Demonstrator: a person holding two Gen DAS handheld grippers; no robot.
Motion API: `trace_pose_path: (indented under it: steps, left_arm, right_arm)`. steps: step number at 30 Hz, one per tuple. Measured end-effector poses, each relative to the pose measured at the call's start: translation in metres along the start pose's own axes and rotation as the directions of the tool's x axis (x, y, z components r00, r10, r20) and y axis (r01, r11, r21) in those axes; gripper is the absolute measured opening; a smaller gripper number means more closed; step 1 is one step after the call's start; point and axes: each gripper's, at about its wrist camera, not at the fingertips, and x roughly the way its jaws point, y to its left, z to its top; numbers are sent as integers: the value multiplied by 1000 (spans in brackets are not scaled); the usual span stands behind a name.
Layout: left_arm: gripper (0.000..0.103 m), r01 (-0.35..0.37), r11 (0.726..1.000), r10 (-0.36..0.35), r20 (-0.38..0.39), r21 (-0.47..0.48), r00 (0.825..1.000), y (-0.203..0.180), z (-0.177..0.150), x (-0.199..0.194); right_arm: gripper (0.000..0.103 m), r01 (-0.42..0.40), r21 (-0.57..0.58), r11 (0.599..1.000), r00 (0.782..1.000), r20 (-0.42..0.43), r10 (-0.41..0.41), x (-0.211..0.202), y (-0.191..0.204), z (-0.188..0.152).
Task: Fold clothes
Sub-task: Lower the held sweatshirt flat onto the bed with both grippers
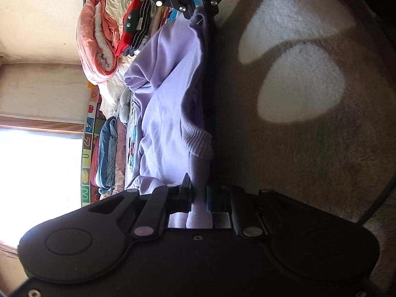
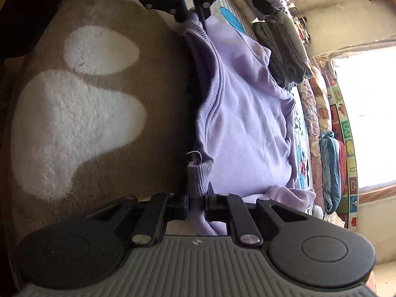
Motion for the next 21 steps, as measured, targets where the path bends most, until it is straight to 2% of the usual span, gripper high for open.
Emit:
trace_pose_path:
  steps: [6,9,12,14,16,18,19,21]
  left_arm:
    - [8,-8,999,8,-6,49,1000,-28,6,-25]
    - [8,18,995,-16,-24,96,1000,-37,11,-32]
    - [10,80,997,-80,-25,-16,996,-22,13,-45]
    - [11,138,978,-143,-17,-158,990,2,7,-53]
    - [12,190,936,-200,-1,-298,980,26,2,-60]
    - [12,166,867,-176,22,-470,984,59,-4,-59]
    - [12,155,821,-166,31,-550,986,73,-6,-55]
    - [12,154,698,-164,53,-700,985,88,-3,-39]
  right_arm:
    - [13,-1,-54,999,1000,15,2,-7,14,1]
    - [14,18,-86,996,1000,13,-17,-10,28,-3]
    - [16,-3,-91,996,1000,1,4,-22,33,-2]
    - [18,-42,-63,997,999,1,42,-33,25,-4]
    - [21,-83,-25,996,996,8,84,-47,17,-8]
    - [21,-109,32,993,994,22,109,-60,3,-11]
    - [21,-117,88,989,993,31,114,-64,-7,-13]
    - [21,-101,271,957,994,61,88,-72,-33,-14]
